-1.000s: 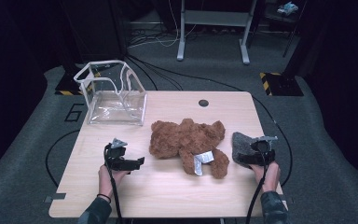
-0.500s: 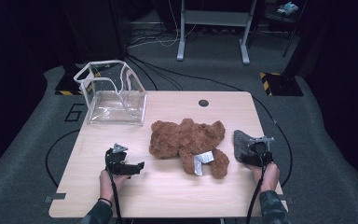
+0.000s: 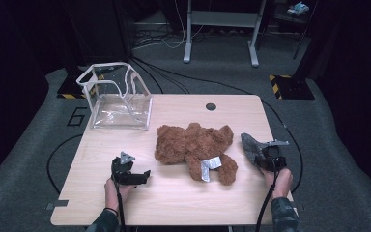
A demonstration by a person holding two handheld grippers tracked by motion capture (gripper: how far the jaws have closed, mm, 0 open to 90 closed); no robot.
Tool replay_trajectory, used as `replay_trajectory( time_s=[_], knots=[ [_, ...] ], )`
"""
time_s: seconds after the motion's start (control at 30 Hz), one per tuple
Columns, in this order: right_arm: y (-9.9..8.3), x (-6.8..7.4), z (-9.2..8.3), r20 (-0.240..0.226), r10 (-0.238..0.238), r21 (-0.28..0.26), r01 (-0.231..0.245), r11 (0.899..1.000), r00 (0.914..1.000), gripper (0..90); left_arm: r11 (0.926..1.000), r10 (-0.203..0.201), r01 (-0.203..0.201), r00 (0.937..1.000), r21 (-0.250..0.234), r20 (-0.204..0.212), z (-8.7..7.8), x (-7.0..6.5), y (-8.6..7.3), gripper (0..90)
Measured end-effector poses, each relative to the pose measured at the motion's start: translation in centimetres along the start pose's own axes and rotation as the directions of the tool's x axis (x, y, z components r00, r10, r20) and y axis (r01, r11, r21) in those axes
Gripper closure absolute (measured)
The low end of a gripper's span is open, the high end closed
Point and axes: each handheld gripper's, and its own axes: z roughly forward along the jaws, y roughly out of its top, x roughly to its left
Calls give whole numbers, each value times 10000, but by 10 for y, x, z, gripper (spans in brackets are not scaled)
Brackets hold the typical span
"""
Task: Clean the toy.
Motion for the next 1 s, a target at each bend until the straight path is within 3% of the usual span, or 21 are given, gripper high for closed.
replay_trajectory(
  time_s=[0.17,0.23,0.53,1.0],
  knots=[
    [10,2,-14,-302,-168,-450,154,9989,9994,664,9997,231,-229,9996,98,-155,1,-2,0,38],
    [14,4,-20,-390,-239,-582,216,9981,9990,663,9986,506,-499,9980,181,-382,2,-5,0,44],
    [32,16,-40,-543,-687,-1004,630,9929,9962,663,9979,633,-629,9975,148,-306,2,-6,0,47],
    [65,33,-69,-749,-1467,-1836,1310,9742,9863,663,9979,630,-626,9975,140,-322,4,-7,2,47]
  ],
)
